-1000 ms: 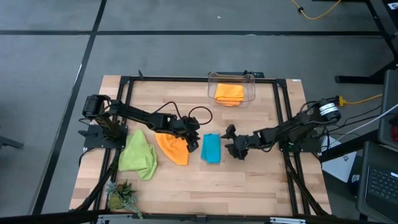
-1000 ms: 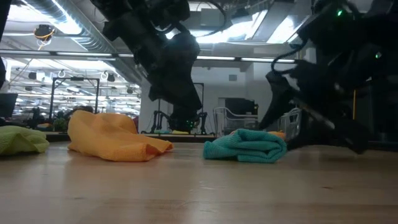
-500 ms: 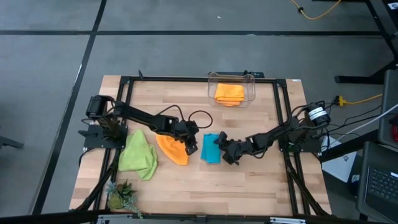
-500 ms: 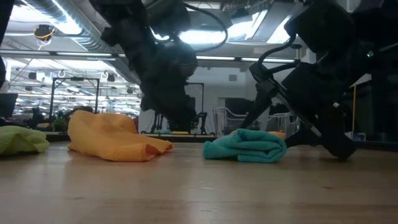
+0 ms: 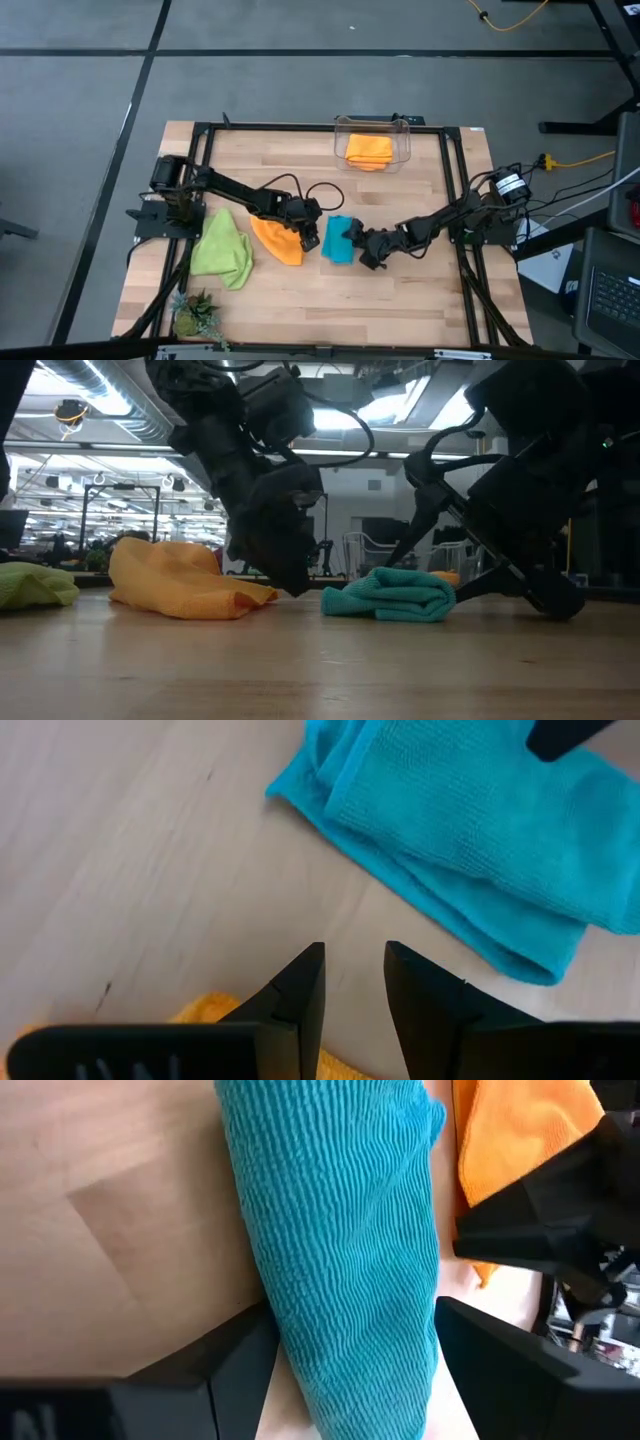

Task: Fold microfiber towels
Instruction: Stack the folded blue microfiber towel on top of the orange microfiber towel in the transparent bin

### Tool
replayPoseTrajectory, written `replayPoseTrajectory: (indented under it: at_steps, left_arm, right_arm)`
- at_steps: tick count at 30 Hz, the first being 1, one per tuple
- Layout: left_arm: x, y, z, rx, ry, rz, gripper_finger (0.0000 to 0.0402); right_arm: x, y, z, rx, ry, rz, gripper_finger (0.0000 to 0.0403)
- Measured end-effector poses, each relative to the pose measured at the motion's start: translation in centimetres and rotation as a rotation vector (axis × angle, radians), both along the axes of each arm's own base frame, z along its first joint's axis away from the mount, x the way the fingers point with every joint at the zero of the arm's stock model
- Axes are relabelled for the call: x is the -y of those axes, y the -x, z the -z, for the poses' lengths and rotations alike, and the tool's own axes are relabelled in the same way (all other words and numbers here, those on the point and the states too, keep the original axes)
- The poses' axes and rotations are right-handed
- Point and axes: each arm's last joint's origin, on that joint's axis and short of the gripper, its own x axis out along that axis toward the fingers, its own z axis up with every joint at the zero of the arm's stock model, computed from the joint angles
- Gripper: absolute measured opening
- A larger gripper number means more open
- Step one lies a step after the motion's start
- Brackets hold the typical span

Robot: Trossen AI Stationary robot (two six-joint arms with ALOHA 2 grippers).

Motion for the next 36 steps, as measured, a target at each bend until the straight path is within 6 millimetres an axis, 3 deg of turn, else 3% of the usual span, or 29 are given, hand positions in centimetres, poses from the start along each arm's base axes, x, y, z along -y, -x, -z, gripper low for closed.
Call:
replayPoseTrajectory:
  at_steps: [15,25,36]
  left_arm:
    - [0.0,-0.1,-0.1,0.017,-0.005,0.008,0.0099]
    - [0.0,-0.2,-0.1,0.024,-0.015,0.012,0.0099]
    - [0.3,-1.1,2.1,0.026,0.01,0.065,0.0099]
  right_arm:
    - [1.6,-1.1,0.2,0.023,-0.142,-0.05,0.0271]
    - [2.1,-2.1,0.8,0.026,-0.111,-0.052,0.0271]
    - [2.2,-3.1,0.4,0.022,-0.123,-0.012,0.0271]
